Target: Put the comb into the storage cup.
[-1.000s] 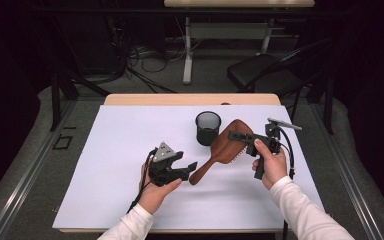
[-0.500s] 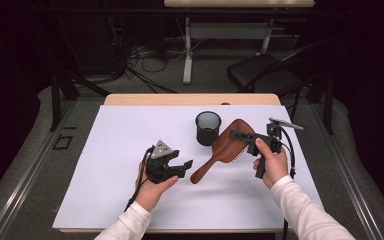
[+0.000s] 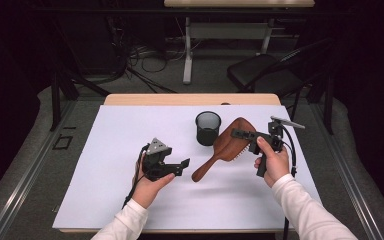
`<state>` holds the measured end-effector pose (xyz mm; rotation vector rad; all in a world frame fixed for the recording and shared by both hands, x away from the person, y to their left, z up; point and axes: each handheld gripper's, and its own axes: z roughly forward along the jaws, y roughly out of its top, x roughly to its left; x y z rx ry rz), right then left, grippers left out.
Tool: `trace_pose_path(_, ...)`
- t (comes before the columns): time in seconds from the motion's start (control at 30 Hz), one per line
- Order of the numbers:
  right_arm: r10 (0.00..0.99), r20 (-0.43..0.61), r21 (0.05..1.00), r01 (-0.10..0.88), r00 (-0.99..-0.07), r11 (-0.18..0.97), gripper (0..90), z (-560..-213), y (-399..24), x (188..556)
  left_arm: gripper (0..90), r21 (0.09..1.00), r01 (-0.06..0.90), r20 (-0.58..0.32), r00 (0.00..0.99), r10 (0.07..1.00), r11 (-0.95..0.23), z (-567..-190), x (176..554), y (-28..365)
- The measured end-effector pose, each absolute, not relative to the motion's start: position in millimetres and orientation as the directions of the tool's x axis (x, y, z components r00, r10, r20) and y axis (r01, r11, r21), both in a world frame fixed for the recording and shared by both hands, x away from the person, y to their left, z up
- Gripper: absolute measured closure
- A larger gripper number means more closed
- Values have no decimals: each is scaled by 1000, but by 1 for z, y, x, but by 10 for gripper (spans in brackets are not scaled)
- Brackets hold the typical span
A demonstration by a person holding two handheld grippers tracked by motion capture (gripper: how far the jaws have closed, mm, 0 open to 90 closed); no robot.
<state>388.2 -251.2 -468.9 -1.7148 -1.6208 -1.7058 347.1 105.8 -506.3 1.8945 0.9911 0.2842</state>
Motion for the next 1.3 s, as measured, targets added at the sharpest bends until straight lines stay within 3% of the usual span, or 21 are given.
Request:
trace_pose_path(0.13,521,804,514,777,-288,-364,482,-468,-252,389,143,828,519,-195,621,759,-212,-508,349,109)
trace_pose_path(0.47,527,802,517,769,-282,-376,481,-467,-254,392,2,834,521,-212,607,766,-181,-508,354,118)
trace_pose_path(0.77,534,800,519,764,-275,-383,481,-465,-255,393,3,829,541,-248,583,774,-141,-507,357,125)
trace_pose_path(1.3,565,778,544,743,-274,-389,481,-449,-260,402,4,818,547,-229,593,772,-179,-510,361,133)
